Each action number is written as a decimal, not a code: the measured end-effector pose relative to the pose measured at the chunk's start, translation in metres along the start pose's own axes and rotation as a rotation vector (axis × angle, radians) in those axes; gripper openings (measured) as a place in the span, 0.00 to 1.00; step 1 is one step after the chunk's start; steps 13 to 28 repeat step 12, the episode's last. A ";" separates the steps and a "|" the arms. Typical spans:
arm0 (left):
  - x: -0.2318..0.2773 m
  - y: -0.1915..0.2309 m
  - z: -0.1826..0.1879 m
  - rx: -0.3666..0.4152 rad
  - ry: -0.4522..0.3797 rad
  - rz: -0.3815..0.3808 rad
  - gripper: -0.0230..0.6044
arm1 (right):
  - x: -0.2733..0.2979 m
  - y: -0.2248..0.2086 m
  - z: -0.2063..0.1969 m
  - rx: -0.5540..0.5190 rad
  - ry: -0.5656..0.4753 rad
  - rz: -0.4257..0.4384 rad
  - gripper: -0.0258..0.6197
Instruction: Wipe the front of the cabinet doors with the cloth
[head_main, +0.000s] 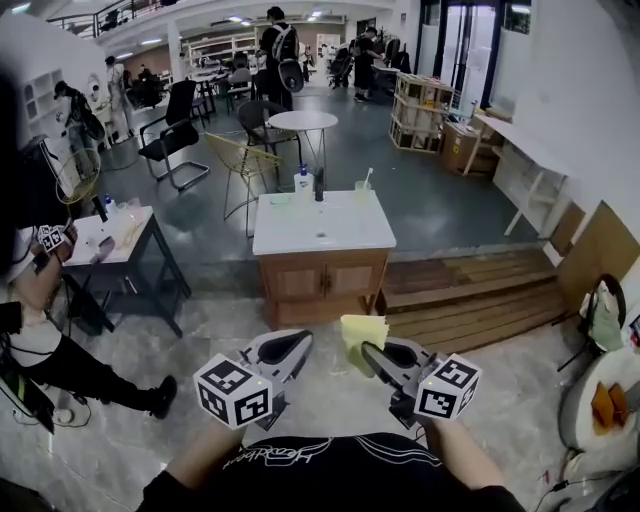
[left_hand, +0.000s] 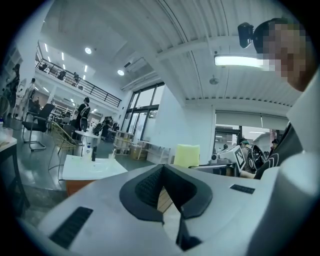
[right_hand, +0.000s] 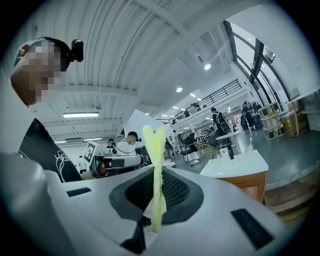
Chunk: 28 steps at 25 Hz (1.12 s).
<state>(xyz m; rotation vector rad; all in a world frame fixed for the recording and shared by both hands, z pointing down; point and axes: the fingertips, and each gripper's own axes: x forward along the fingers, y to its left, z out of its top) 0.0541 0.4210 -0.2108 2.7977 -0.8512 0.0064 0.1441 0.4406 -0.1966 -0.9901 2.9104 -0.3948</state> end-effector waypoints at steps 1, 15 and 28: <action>0.003 -0.001 -0.001 0.000 0.004 -0.002 0.05 | -0.003 -0.002 0.001 0.002 -0.005 -0.001 0.10; 0.041 -0.009 0.000 -0.012 0.033 0.000 0.05 | -0.023 -0.036 0.007 0.084 -0.045 -0.009 0.10; 0.041 -0.009 0.000 -0.012 0.033 0.000 0.05 | -0.023 -0.036 0.007 0.084 -0.045 -0.009 0.10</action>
